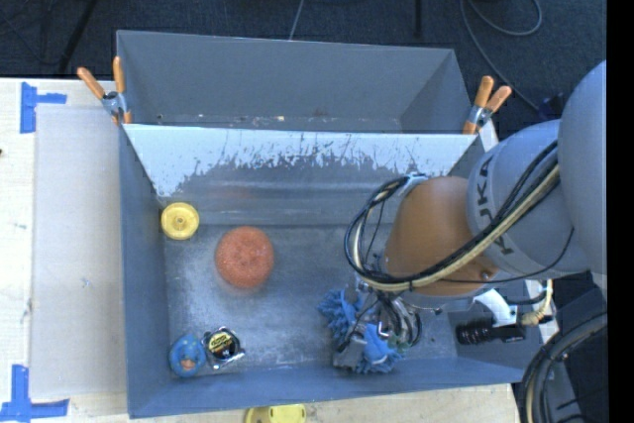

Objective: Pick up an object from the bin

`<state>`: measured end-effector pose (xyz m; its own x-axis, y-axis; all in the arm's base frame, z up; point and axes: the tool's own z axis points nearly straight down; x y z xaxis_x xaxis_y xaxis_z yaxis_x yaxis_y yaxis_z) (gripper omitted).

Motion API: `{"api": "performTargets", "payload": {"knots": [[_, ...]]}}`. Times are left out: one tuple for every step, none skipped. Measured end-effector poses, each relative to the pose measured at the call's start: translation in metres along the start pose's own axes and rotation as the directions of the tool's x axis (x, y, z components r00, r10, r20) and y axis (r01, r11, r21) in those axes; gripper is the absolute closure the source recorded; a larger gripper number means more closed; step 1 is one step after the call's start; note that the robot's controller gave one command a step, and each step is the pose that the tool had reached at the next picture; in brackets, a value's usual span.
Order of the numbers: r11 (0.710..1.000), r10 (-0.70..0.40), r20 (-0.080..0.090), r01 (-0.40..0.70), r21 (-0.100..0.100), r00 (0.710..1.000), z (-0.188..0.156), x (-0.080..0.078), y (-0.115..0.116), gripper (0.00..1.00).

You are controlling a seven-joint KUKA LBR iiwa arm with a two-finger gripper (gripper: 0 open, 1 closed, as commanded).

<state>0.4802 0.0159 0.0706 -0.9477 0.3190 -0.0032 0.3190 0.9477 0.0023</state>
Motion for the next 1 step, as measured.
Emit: {"api": "performTargets", "payload": {"knots": [[0.996, 0.093, 0.003, -0.093, -0.002, 0.996, -0.0009, -0.0032, -0.0118, 1.00]]}}
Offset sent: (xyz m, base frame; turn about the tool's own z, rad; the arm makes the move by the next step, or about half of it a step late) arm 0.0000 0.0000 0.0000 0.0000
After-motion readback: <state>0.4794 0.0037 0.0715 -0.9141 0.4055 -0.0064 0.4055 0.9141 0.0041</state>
